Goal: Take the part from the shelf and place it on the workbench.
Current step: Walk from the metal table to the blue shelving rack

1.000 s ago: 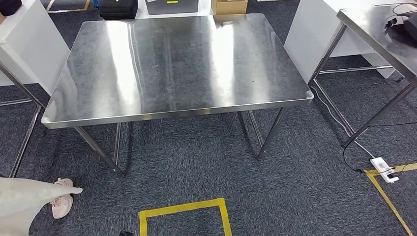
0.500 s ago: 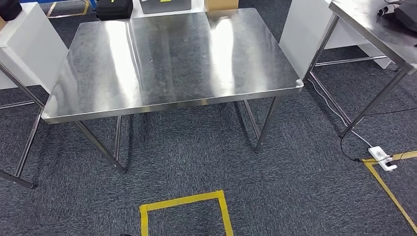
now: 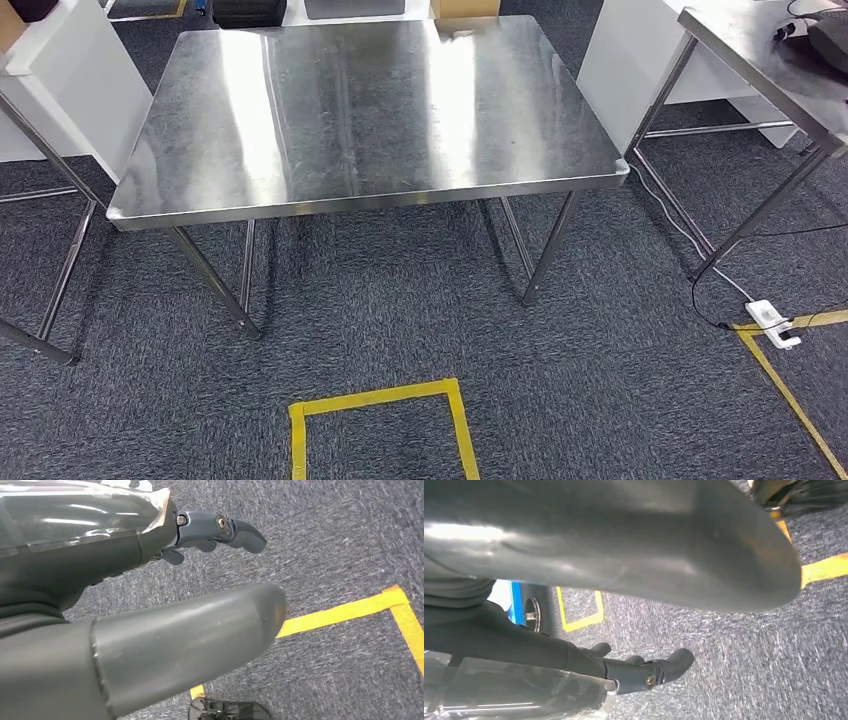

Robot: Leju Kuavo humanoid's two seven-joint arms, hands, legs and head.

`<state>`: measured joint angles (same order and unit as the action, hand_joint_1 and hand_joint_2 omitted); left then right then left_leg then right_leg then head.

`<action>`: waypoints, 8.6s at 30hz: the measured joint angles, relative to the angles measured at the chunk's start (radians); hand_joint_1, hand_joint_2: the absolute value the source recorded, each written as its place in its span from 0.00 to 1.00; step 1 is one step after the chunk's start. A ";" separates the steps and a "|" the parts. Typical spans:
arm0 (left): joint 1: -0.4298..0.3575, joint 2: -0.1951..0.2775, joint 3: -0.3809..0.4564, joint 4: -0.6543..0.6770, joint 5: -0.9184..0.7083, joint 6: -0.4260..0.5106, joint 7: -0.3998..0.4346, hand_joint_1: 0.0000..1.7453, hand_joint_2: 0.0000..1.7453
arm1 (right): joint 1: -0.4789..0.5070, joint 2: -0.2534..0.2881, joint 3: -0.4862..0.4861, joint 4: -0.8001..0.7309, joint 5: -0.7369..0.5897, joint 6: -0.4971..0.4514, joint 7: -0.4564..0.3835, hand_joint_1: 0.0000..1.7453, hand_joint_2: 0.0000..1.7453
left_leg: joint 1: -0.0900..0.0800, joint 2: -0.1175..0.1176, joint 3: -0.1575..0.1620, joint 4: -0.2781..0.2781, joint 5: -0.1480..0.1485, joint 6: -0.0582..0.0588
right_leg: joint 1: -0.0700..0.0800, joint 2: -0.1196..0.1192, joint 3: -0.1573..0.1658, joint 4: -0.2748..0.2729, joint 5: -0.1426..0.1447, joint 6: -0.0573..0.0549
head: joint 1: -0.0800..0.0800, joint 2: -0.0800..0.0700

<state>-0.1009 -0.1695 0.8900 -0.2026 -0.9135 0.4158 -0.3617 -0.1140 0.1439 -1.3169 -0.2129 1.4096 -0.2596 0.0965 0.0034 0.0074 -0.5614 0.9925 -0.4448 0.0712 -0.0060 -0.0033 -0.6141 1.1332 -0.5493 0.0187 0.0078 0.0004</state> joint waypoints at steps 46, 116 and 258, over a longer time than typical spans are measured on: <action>-0.015 -0.007 0.000 0.000 -0.038 -0.006 0.010 0.00 0.00 | 0.004 -0.012 -0.002 0.000 -0.042 -0.017 0.011 0.00 0.00 | 0.005 -0.004 -0.106 0.154 -0.104 -0.065 | -0.012 0.000 0.130 -0.189 0.062 -0.042 | -0.012 0.000; 0.007 0.011 0.041 -0.001 -0.014 0.036 -0.001 0.00 0.00 | 0.001 -0.010 0.008 0.003 -0.027 0.021 -0.019 0.00 0.00 | 0.021 -0.012 0.084 0.000 -0.080 -0.068 | -0.018 0.004 0.059 -0.144 0.102 0.000 | -0.020 0.000; 0.009 -0.008 0.042 -0.002 -0.070 0.055 -0.023 0.00 0.00 | 0.008 -0.012 -0.008 0.008 -0.092 0.032 0.019 0.00 0.00 | 0.001 0.123 0.059 -0.024 -0.040 -0.056 | -0.008 -0.054 0.079 -0.159 0.084 0.003 | 0.009 0.000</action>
<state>-0.0916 -0.1771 0.9318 -0.2049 -0.9833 0.4708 -0.3849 -0.1065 0.1318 -1.3252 -0.2049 1.3174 -0.2275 0.1154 0.0040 0.1305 -0.5022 0.9689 -0.4848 0.0153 -0.0138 -0.0574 -0.5346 0.9738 -0.4653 0.0213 0.0165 0.0004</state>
